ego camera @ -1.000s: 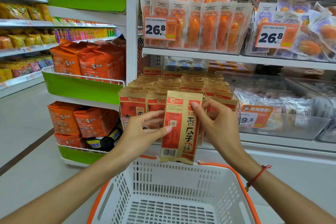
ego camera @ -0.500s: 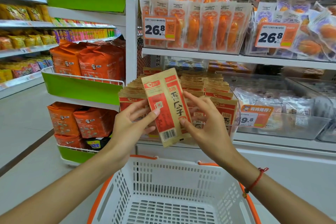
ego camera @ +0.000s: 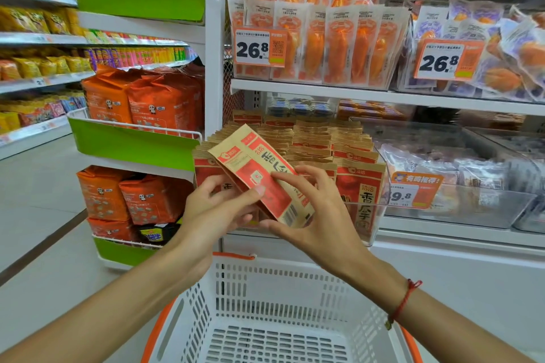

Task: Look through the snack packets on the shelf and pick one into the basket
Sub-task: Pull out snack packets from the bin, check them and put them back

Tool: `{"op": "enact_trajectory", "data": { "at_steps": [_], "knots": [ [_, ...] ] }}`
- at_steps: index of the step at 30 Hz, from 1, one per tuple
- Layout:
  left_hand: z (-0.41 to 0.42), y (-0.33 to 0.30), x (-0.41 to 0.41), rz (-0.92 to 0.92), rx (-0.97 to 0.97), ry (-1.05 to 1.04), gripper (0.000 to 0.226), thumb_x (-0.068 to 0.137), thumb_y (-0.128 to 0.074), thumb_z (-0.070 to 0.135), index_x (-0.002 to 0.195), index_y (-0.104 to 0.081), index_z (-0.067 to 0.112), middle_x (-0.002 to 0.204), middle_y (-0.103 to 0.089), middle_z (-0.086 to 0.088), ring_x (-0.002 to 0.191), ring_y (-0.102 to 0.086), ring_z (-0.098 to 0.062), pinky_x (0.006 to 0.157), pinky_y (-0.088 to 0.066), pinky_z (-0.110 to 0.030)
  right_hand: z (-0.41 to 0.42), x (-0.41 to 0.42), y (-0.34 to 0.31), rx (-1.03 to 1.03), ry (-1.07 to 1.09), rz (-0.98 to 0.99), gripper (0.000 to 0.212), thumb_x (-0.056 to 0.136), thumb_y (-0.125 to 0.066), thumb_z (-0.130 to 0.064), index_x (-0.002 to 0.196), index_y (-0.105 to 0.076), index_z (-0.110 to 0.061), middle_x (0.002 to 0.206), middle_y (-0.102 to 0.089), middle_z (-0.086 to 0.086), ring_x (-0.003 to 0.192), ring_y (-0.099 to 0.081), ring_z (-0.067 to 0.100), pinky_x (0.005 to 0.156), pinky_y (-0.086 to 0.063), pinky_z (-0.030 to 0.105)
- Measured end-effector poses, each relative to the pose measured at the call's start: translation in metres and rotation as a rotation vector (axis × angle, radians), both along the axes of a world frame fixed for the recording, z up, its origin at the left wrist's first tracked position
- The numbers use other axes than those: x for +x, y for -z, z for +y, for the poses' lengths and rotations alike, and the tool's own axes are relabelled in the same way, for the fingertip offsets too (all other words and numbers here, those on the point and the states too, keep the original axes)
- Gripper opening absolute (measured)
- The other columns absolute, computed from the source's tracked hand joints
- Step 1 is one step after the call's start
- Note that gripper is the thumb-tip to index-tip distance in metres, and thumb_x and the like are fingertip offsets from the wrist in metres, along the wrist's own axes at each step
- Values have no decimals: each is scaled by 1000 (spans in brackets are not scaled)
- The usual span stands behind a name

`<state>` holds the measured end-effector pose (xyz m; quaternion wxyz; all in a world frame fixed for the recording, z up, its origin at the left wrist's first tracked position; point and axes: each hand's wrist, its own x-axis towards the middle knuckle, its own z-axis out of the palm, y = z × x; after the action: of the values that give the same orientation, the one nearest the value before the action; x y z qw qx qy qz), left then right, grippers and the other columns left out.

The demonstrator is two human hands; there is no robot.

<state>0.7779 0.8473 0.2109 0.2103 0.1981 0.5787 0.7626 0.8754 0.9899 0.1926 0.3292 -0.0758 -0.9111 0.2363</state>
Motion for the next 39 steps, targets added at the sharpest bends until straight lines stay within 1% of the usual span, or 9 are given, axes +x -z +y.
{"op": "enact_trajectory", "data": {
  "at_steps": [5,8,13,17,22,25,30,34,39],
  "knots": [
    [2,3,9,23,-8,60,39,78,-77,14,113,-60,22,93,-77,4,86,-74,-13,65,-58,-19,4,-1,-3,46,21,-23,66,77,-77,-43,135,-47,-47,140,-39,-6,129,-36,13,103,-30,26],
    [-1,-1,6,91,-22,159,46,76,-76,23,118,-59,24,107,-74,4,99,-70,-11,72,-59,-23,9,3,-10,-41,-12,23,61,76,-79,-38,131,-53,-44,133,-44,-8,126,-41,9,104,-34,25],
    [-5,-8,1,211,-20,270,44,75,-66,44,117,-61,34,119,-67,16,114,-61,-1,80,-57,-24,17,14,-30,-762,-313,16,47,70,-84,-26,114,-69,-35,117,-69,-11,110,-62,5,84,-54,24],
    [-3,-5,-4,207,-27,145,39,81,-66,37,120,-61,33,118,-68,14,107,-65,0,76,-56,-19,23,13,-28,-1039,-421,-132,49,77,-65,-31,126,-64,-26,122,-68,0,114,-63,17,90,-52,28],
    [-2,-1,-8,267,-42,46,28,85,-67,26,114,-66,27,109,-73,12,106,-65,-1,93,-52,-28,24,13,-23,-1053,-470,-216,44,87,-56,-39,127,-63,-23,126,-65,9,119,-60,27,106,-43,46],
    [-3,-1,-8,304,3,30,34,79,-70,25,113,-65,22,105,-74,5,102,-68,-8,87,-55,-26,26,16,-25,-959,-425,-222,45,88,-54,-43,128,-63,-23,125,-66,6,119,-60,25,110,-39,49],
    [-3,-10,-4,327,118,1,37,72,-74,16,108,-64,13,101,-75,1,98,-71,-14,73,-55,-18,26,23,-43,-749,-347,-153,27,89,-62,-42,114,-71,-36,113,-70,-10,109,-65,12,102,-48,45],
    [8,-29,-5,356,165,-44,34,72,-76,12,103,-64,11,97,-75,4,94,-71,-10,74,-55,-17,28,21,-68,-553,-337,-7,43,70,-71,-50,113,-67,-47,114,-68,-18,108,-64,3,88,-53,26],
    [39,-65,-29,345,172,-42,32,70,-77,23,100,-66,20,100,-75,2,100,-70,-12,84,-57,-30,47,5,-106,-506,-331,141,37,79,-74,-21,115,-67,-28,111,-72,-9,101,-68,7,80,-54,19]
  ]
}}
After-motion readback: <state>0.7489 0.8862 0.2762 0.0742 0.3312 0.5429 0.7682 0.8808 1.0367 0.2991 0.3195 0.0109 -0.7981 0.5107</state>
